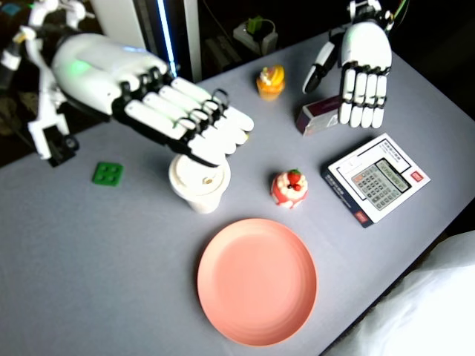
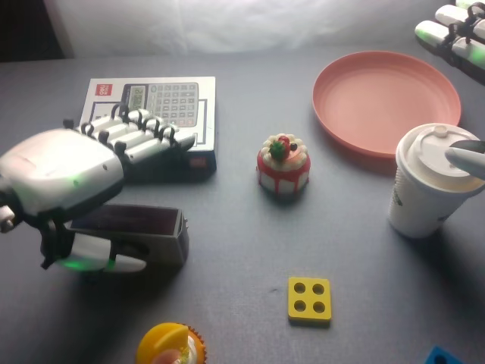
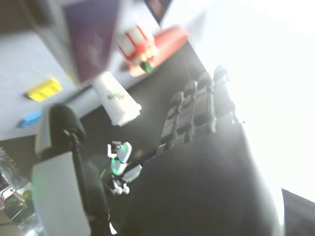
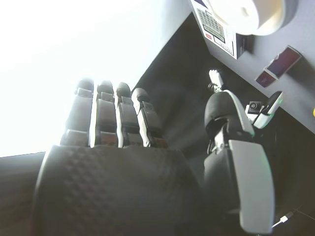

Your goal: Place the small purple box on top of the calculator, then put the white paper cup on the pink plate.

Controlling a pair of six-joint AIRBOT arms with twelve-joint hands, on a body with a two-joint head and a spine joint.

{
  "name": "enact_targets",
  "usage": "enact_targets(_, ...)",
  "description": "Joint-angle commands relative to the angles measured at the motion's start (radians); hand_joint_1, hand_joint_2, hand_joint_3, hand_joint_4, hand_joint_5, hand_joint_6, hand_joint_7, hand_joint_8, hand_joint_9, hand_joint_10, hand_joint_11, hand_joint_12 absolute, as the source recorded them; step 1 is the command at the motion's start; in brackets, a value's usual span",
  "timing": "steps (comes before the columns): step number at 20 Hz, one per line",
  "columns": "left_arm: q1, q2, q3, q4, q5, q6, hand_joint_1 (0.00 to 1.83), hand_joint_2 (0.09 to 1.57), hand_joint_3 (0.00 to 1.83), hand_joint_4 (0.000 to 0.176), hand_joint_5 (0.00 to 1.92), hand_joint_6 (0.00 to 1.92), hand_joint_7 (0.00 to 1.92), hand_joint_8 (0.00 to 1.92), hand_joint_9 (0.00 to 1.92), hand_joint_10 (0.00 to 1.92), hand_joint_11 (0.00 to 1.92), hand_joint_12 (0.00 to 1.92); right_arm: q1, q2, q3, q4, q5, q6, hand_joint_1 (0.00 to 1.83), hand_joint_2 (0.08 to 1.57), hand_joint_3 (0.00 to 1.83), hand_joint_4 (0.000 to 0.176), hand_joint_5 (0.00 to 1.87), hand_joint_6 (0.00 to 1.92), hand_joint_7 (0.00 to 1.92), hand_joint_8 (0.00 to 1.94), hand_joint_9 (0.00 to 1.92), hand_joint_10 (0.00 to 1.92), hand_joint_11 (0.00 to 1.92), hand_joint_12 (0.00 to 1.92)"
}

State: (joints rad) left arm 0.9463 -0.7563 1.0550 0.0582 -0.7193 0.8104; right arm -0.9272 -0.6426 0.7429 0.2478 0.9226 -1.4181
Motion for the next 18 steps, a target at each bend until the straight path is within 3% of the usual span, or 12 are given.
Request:
enact_targets(1, -0.005, -0.007, 0.0, -0.012, -0.097, -0.001, 0.98, 0.94, 0.0, 0.0, 0.07, 0.02, 0.12, 0.03, 0.03, 0.01, 0.0, 0.0, 0.007, -0.001, -0.002, -0.002, 0.127, -0.004, 0.32, 1.26, 0.01, 0.0, 0.0, 0.0, 0.0, 0.0, 0.0, 0.0, 0.0, 0.0)
enact_targets(4, 0.036, -0.017, 0.002, -0.037, -0.101, -0.004, 0.98, 0.98, 0.01, 0.0, 0.12, 0.03, 0.17, 0.03, 0.08, 0.03, 0.0, 0.0, 0.007, 0.0, -0.001, -0.001, 0.127, -0.004, 0.33, 1.27, 0.01, 0.0, 0.0, 0.0, 0.0, 0.0, 0.0, 0.0, 0.0, 0.0)
enact_targets(6, 0.051, -0.024, 0.005, -0.048, -0.102, -0.006, 1.0, 1.02, 0.0, 0.0, 0.19, 0.01, 0.22, 0.01, 0.15, 0.02, 0.0, 0.36, 0.006, 0.0, -0.001, 0.001, 0.127, -0.004, 0.33, 1.27, 0.01, 0.0, 0.0, 0.0, 0.0, 0.0, 0.0, 0.0, 0.0, 0.0)
enact_targets(8, 0.063, -0.037, 0.015, -0.062, -0.097, -0.006, 1.06, 1.03, 0.0, 0.0, 0.25, 0.01, 0.28, 0.01, 0.21, 0.03, 0.0, 0.84, 0.006, 0.0, -0.001, 0.001, 0.127, -0.004, 0.34, 1.28, 0.01, 0.0, 0.0, 0.0, 0.0, 0.0, 0.0, 0.0, 0.0, 0.0)
enact_targets(10, 0.074, -0.058, 0.034, -0.088, -0.091, -0.006, 1.08, 1.05, 0.01, 0.0, 0.3, 0.02, 0.36, 0.02, 0.31, 0.06, 0.0, 1.12, 0.005, 0.0, -0.001, 0.001, 0.127, -0.004, 0.33, 1.28, 0.01, 0.0, 0.0, 0.0, 0.0, 0.0, 0.0, 0.0, 0.0, 0.0)
enact_targets(12, 0.08, -0.073, 0.046, -0.101, -0.089, -0.006, 1.06, 1.13, 0.02, 0.0, 0.37, 0.02, 0.46, 0.03, 0.43, 0.1, 0.0, 1.28, 0.005, 0.0, -0.001, 0.001, 0.127, -0.004, 0.34, 1.28, 0.01, 0.0, 0.0, 0.0, 0.0, 0.0, 0.0, 0.0, 0.0, 0.0)
enact_targets(13, 0.081, -0.077, 0.049, -0.104, -0.089, -0.006, 1.08, 1.16, 0.02, 0.0, 0.5, 0.04, 0.65, 0.1, 0.49, 0.54, 0.08, 1.53, 0.005, 0.0, -0.001, 0.001, 0.127, -0.004, 0.33, 1.28, 0.01, 0.0, 0.0, 0.0, 0.0, 0.0, 0.0, 0.0, 0.0, 0.0)
enact_targets(14, 0.082, -0.079, 0.049, -0.105, -0.089, -0.006, 1.25, 1.21, 0.01, 0.0, 0.66, 0.08, 0.72, 1.12, 0.57, 1.07, 0.32, 1.75, 0.005, 0.0, -0.001, 0.001, 0.127, -0.004, 0.33, 1.28, 0.01, 0.0, 0.0, 0.0, 0.0, 0.0, 0.0, 0.0, 0.0, 0.0)
enact_targets(15, 0.082, -0.08, 0.049, -0.105, -0.095, -0.007, 1.2, 1.26, 0.0, 0.0, 0.59, 1.09, 0.8, 1.4, 0.67, 1.36, 0.53, 1.84, 0.004, 0.0, -0.001, 0.001, 0.127, -0.004, 0.32, 1.29, 0.01, 0.0, 0.0, 0.0, 0.0, 0.0, 0.0, 0.0, 0.0, 0.0)
enact_targets(16, 0.082, -0.08, 0.047, -0.105, -0.107, -0.009, 1.19, 1.28, 0.0, 0.0, 0.63, 1.18, 0.73, 1.64, 0.81, 1.7, 0.81, 1.91, 0.003, 0.0, -0.001, 0.001, 0.127, -0.004, 0.33, 1.28, 0.01, 0.0, 0.0, 0.0, 0.0, 0.0, 0.0, 0.0, 0.01, 0.0)
enact_targets(18, 0.083, -0.065, 0.036, -0.108, -0.162, -0.021, 1.19, 1.29, 0.0, 0.0, 0.66, 1.18, 0.72, 1.69, 0.86, 1.8, 0.91, 1.92, 0.002, 0.0, -0.002, 0.001, 0.127, -0.003, 0.33, 1.28, 0.01, 0.0, 0.0, 0.0, 0.0, 0.0, 0.0, 0.0, 0.0, 0.0)
